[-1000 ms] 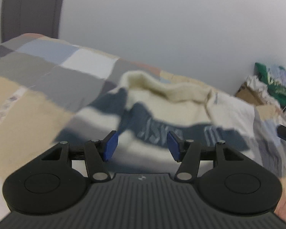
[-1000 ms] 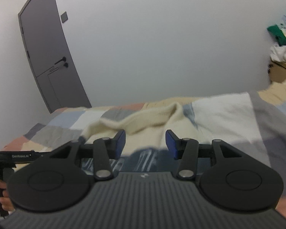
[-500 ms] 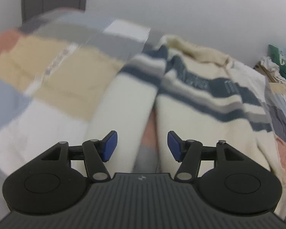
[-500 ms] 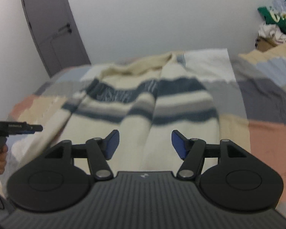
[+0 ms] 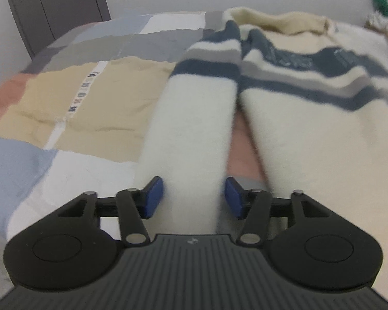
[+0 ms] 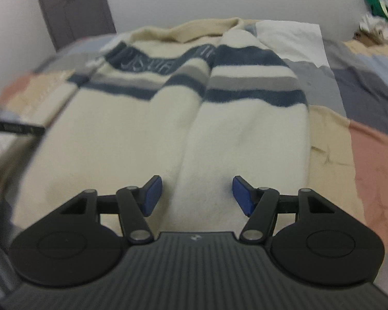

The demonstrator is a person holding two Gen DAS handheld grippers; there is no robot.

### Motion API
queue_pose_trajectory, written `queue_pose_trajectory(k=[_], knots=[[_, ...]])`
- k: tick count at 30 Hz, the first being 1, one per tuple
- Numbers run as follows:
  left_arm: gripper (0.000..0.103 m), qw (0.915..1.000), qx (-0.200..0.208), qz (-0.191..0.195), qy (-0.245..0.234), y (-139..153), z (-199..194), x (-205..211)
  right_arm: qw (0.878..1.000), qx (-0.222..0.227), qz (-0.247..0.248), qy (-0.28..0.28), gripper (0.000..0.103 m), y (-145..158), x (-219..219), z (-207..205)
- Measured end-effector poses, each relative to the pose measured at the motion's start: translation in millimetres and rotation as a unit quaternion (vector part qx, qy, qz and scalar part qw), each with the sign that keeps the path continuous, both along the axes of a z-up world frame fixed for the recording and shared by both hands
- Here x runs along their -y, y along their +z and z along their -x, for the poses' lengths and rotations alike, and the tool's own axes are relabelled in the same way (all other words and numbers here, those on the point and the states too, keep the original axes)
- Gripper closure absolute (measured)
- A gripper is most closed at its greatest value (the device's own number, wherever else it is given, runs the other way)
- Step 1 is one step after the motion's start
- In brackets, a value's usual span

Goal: Fold large clothes

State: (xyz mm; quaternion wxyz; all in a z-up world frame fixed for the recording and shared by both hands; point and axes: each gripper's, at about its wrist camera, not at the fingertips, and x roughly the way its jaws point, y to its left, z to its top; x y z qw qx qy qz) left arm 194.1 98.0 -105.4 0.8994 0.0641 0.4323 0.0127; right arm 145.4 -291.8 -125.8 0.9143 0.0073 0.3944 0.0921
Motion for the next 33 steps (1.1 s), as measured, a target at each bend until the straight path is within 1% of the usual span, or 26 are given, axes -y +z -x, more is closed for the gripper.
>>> queue_pose_trajectory(k=[1, 2, 3, 4, 5, 6, 7, 8, 9, 11, 13, 14, 15, 16, 17, 18, 20, 21, 23, 24, 25, 26, 29, 31, 33], knots=[[0.056, 0.9999, 0.002, -0.01, 0.005, -2.2, -1.2, -0.8, 1.0, 0.001, 0.005, -0.001, 0.042, -1.9, -0.7, -0.9], [0.063, 0.9998, 0.007, -0.013, 0.014, -2.2, -1.4, -2.6, 1.0, 0.002, 0.002, -0.003, 0.047, -2.1, 0.5, -1.2], [0.072, 0.9996, 0.015, -0.009, 0.023, -0.3, -0.9, -5.5, 1.0, 0.004, -0.004, -0.007, 0.057, -0.6, 3.0, -1.1], [0.078, 0.9992, 0.025, -0.002, 0.031, 2.7, -0.2, -9.0, 1.0, 0.01, -0.01, -0.015, 0.065, 2.7, 6.8, 0.5], [0.085, 0.9981, 0.04, 0.003, 0.045, 7.7, 1.0, -13.7, 0.999, 0.017, -0.013, -0.025, 0.081, 7.4, 11.1, 2.2], [0.086, 0.9964, 0.057, 0.007, 0.062, 13.3, 2.6, -19.3, 0.999, 0.026, -0.01, -0.037, 0.088, 12.5, 15.5, 4.2], [0.087, 0.9938, 0.076, 0.016, 0.08, 19.7, 4.2, -27.7, 0.998, 0.035, -0.01, -0.046, 0.089, 17.3, 20.2, 6.1], [0.088, 0.9912, 0.088, 0.027, 0.095, 24.5, 5.5, -35.2, 0.997, 0.042, -0.017, -0.055, 0.092, 21.2, 25.9, 7.3], [0.088, 0.988, 0.1, 0.041, 0.111, 29.0, 5.8, -45.2, 0.996, 0.047, -0.028, -0.066, 0.093, 25.7, 34.0, 7.8], [0.089, 0.9824, 0.112, 0.059, 0.138, 33.2, 2.2, -63.1, 0.994, 0.057, -0.041, -0.078, 0.093, 35.9, 49.3, 5.9], [0.089, 0.9768, 0.122, 0.069, 0.162, 36.5, -2.5, -78.5, 0.992, 0.077, -0.036, -0.093, 0.093, 48.9, 65.2, 0.5], [0.089, 0.9736, 0.128, 0.069, 0.176, 38.2, -6.0, -86.7, 0.99, 0.089, -0.027, -0.102, 0.093, 56.2, 73.8, -3.9], [0.093, 0.9699, 0.136, 0.065, 0.191, 39.9, -9.8, -94.4, 0.988, 0.102, -0.017, -0.112, 0.093, 63.5, 82.9, -9.3], [0.094, 0.9661, 0.144, 0.062, 0.205, 41.0, -11.8, -100.0, 0.986, 0.114, -0.006, -0.125, 0.093, 70.4, 93.1, -15.4], [0.096, 0.961, 0.154, 0.057, 0.223, 42.9, -15.4, -108.4, 0.982, 0.127, 0.001, -0.141, 0.093, 77.2, 105.7, -22.5], [0.099, 0.9553, 0.164, 0.049, 0.241, 44.7, -18.5, -116.4, 0.978, 0.137, -0.001, -0.159, 0.093, 82.2, 118.5, -28.6], [0.099, 0.9445, 0.183, 0.029, 0.271, 47.6, -25.1, -132.7, 0.969, 0.153, -0.023, -0.194, 0.093, 88.3, 145.2, -38.1], [0.099, 0.9411, 0.186, 0.026, 0.281, 47.7, -29.4, -141.2, 0.963, 0.161, -0.034, -0.213, 0.093, 90.2, 159.0, -42.1], [0.099, 0.9366, 0.179, 0.035, 0.299, 44.1, -36.9, -156.5, 0.952, 0.181, -0.032, -0.246, 0.093, 90.2, 180.4, -48.8], [0.099, 0.936, 0.174, 0.046, 0.303, 40.4, -39.9, -162.0, 0.947, 0.187, -0.02, -0.26, 0.093, 87.9, 188.3, -52.0], [0.099, 0.9375, 0.168, 0.053, 0.3, 36.3, -42.1, -164.6, 0.943, 0.188, -0.007, -0.275, 0.093, 83.8, 196.7, -56.5], [0.099, 0.941, 0.159, 0.057, 0.293, 30.2, -45.5, -164.7, 0.939, 0.185, -0.001, -0.289, 0.093, 78.1, 205.5, -60.9], [0.099, 0.9535, 0.129, 0.056, 0.267, 12.5, -56.3, -160.0, 0.929, 0.161, -0.011, -0.334, 0.093, 52.9, 237.5, -73.4], [0.099, 0.9575, 0.112, 0.068, 0.257, 1.8, -64.0, -158.7, 0.922, 0.14, -0.019, -0.361, 0.093, 31.6, 258.6, -79.8], [0.099, 0.9599, 0.099, 0.067, 0.254, -7.7, -64.6, -151.7, 0.917, 0.133, -0.014, -0.375, 0.093, 15.8, 274.2, -84.4]])
